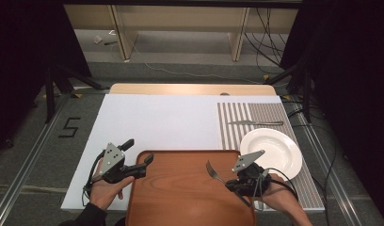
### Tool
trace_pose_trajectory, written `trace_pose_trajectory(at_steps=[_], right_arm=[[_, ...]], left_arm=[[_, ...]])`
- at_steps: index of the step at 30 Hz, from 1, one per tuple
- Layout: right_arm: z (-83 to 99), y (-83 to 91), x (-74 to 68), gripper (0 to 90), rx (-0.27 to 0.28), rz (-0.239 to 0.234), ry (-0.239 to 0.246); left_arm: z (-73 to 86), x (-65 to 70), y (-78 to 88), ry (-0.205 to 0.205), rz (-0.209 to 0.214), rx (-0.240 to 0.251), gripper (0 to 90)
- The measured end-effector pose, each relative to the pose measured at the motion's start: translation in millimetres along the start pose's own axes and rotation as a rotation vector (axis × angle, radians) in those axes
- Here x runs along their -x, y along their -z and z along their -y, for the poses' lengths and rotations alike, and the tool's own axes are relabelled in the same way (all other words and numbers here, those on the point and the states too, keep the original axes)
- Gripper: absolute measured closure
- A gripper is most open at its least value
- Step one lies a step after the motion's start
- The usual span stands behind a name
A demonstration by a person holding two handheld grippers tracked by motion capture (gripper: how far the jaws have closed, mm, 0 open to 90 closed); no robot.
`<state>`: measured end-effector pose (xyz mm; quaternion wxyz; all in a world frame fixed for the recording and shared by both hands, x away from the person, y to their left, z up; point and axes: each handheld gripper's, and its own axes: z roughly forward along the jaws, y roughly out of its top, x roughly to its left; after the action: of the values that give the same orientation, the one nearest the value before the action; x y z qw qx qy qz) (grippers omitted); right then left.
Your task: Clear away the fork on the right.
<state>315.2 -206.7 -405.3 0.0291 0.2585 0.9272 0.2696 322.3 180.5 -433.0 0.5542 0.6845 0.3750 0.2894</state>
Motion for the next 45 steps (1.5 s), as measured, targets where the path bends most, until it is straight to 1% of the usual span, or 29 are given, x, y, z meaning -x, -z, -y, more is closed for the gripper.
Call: trace_pose_trajectory(at_steps=[4,5,7,10,11,15,17,21,23,26,28,31,33,35,38,41,45], right_arm=[[-2.6,-4.5,-2.3,84.9,-0.023,-0.021,-0.006],[-3.0,-5.9,-2.8,84.9,-0.025,-0.023,-0.002],[-3.3,-8.4,-4.0,84.9,-0.035,-0.027,-0.010],[-2.6,-12.3,-2.5,84.8,-0.047,-0.032,-0.014],[-2.3,-13.2,-2.5,84.9,-0.054,-0.035,-0.026],[-0.2,-16.1,-2.3,84.8,-0.070,-0.041,-0.034],[-0.1,-17.1,-2.8,84.8,-0.075,-0.047,-0.040],[2.1,-20.2,-2.3,84.8,-0.096,-0.043,-0.043],[2.4,-21.5,-1.5,84.9,-0.099,-0.035,-0.047],[3.8,-23.1,-0.7,84.8,-0.105,-0.032,-0.053],[4.6,-25.2,1.7,84.9,-0.112,-0.029,-0.051],[6.4,-28.6,2.4,84.9,-0.128,-0.024,-0.057],[6.4,-30.5,1.8,84.8,-0.147,-0.017,-0.048],[6.2,-32.6,1.6,84.8,-0.155,-0.022,-0.045],[6.5,-35.1,1.6,84.8,-0.169,-0.026,-0.050],[6.5,-37.8,2.5,84.7,-0.178,-0.030,-0.055],[6.9,-41.0,4.8,84.6,-0.191,-0.034,-0.060]], left_arm=[[0.2,0.1,1.0,-0.001,0.000,0.000,16.3],[-0.2,-0.1,1.1,0.000,-0.002,0.002,16.3],[-0.3,-0.2,0.7,0.001,-0.002,0.002,16.3],[0.0,0.2,0.9,-0.003,-0.001,0.000,16.3],[-0.4,0.2,1.0,0.001,-0.002,0.002,16.3],[0.2,0.1,1.0,0.000,-0.001,0.000,16.3],[-0.8,-0.1,1.5,0.005,-0.003,0.008,16.3],[-0.1,0.2,1.9,-0.002,-0.003,0.003,16.3],[-1.1,0.3,1.8,0.003,-0.002,0.012,16.3],[0.1,0.6,1.4,-0.004,0.001,0.004,16.3],[-0.5,0.5,1.3,0.000,0.000,0.009,16.3],[0.0,1.0,1.0,-0.004,0.004,0.006,16.3],[0.2,1.0,1.1,-0.008,0.004,0.003,16.3],[-0.6,1.0,0.8,-0.003,0.003,0.010,16.3],[0.9,1.4,0.7,-0.008,0.004,0.000,16.3],[0.0,1.2,0.5,-0.003,0.004,0.006,16.3],[1.1,1.0,0.6,-0.002,0.002,0.000,16.3]])
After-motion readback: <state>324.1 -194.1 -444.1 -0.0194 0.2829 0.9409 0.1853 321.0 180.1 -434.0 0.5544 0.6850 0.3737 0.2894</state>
